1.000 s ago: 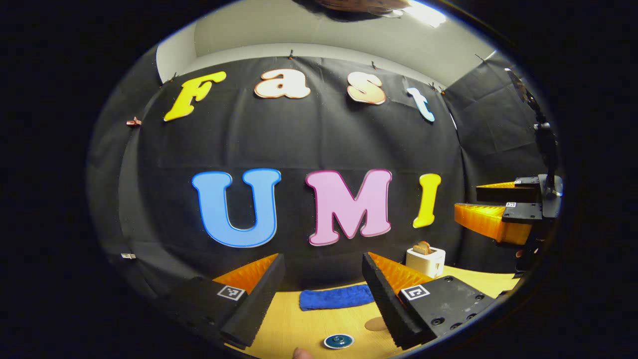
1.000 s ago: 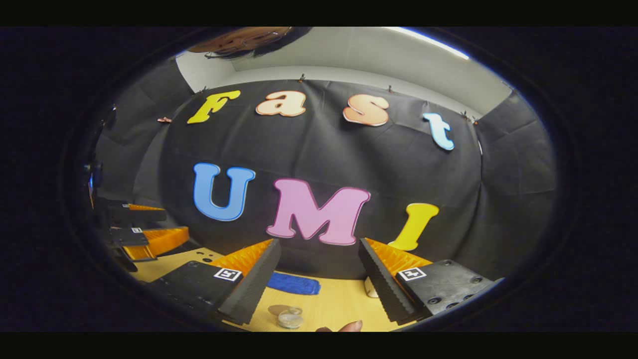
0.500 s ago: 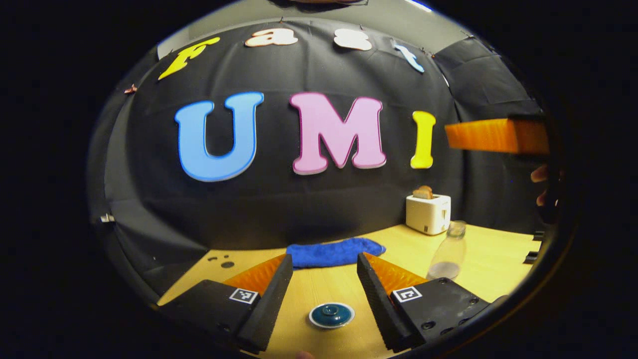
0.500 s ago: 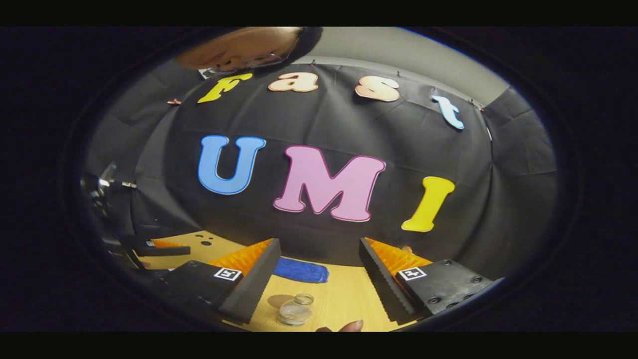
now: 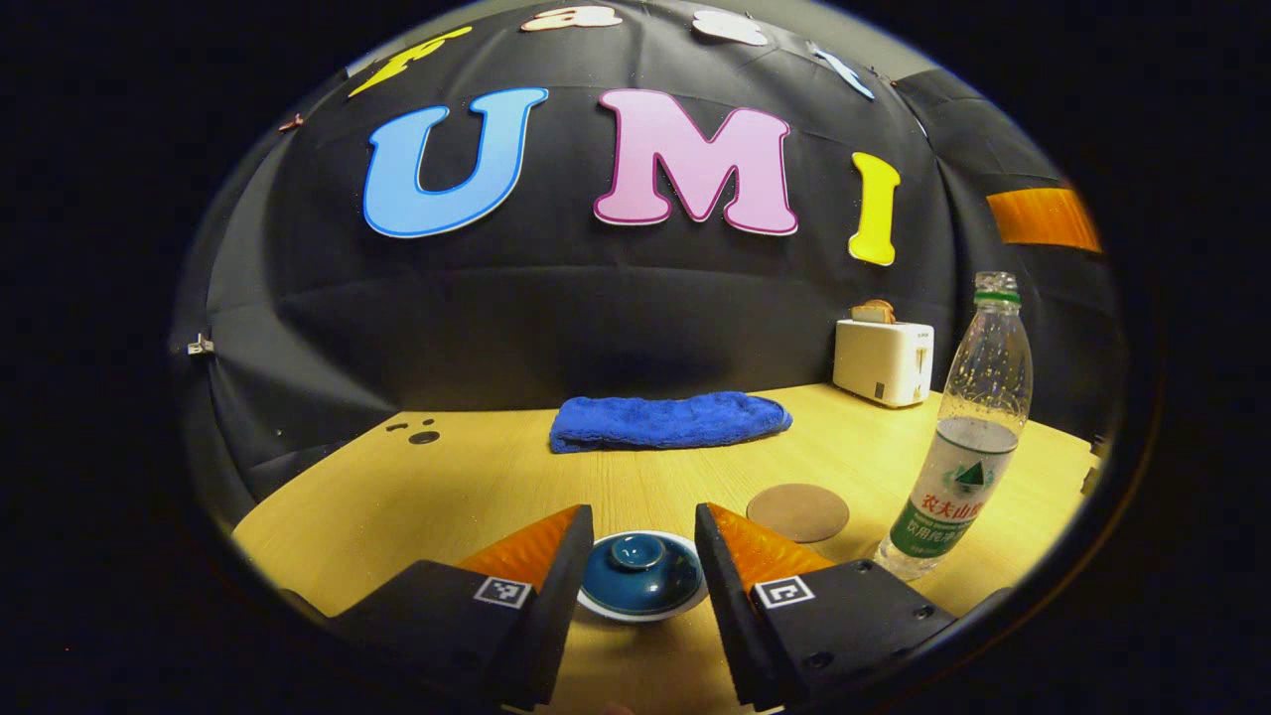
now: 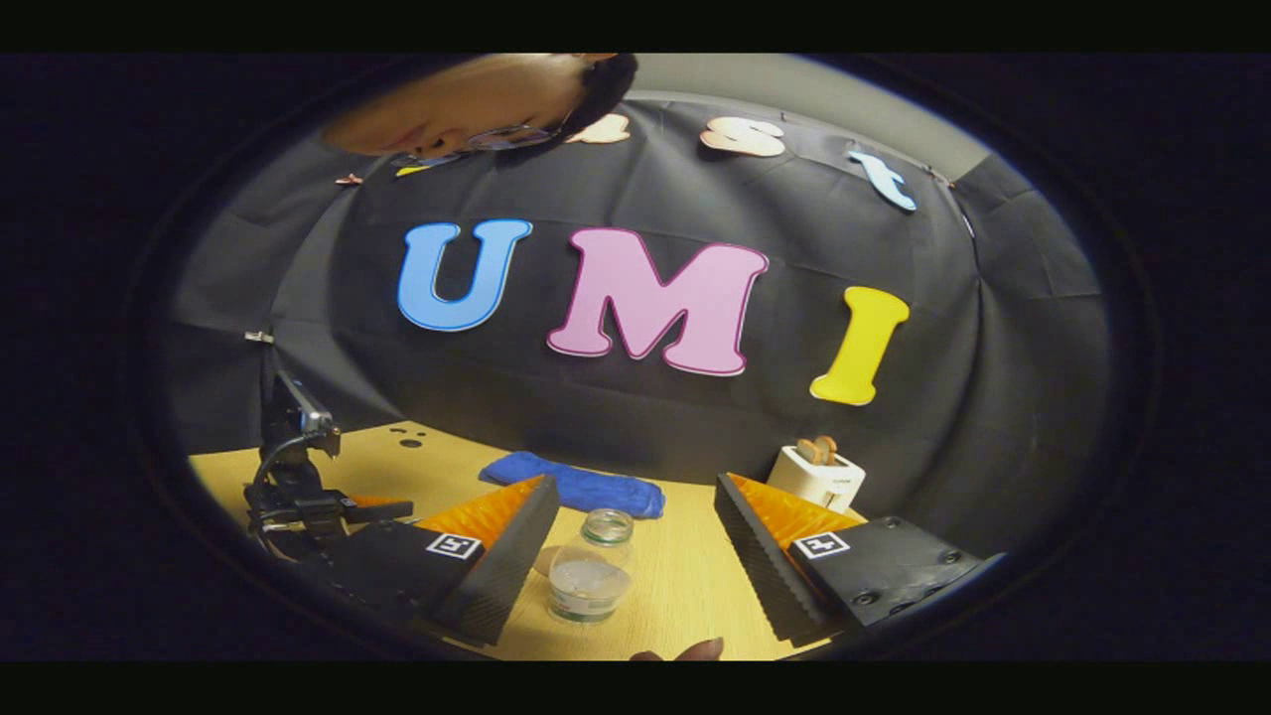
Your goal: Open the teacup lid with one hand, grasp the water bottle and pour water into the teacup with the other hand; after pouring, place the water bottle on the coaster and then close the teacup lid.
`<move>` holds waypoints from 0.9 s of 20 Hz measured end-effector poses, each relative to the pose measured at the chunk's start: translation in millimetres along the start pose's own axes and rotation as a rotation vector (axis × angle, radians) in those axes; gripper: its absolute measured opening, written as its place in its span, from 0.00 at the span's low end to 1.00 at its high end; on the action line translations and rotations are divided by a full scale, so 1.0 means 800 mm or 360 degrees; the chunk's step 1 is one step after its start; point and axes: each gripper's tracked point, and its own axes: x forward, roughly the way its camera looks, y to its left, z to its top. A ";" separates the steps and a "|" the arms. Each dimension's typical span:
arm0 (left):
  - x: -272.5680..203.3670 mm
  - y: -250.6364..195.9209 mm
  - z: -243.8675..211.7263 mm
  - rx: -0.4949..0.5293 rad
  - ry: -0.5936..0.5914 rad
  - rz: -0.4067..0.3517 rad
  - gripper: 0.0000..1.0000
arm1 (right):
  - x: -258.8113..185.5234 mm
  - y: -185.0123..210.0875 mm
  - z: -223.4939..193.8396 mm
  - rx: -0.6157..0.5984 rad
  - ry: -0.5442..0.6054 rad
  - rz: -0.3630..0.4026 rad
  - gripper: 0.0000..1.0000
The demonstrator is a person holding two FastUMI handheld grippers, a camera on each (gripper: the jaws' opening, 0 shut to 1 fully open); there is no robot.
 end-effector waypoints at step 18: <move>-0.017 0.024 0.076 -0.0057 -0.0129 0.0021 0.32 | 0.002 0.024 -0.111 0.0088 0.0151 0.0053 0.98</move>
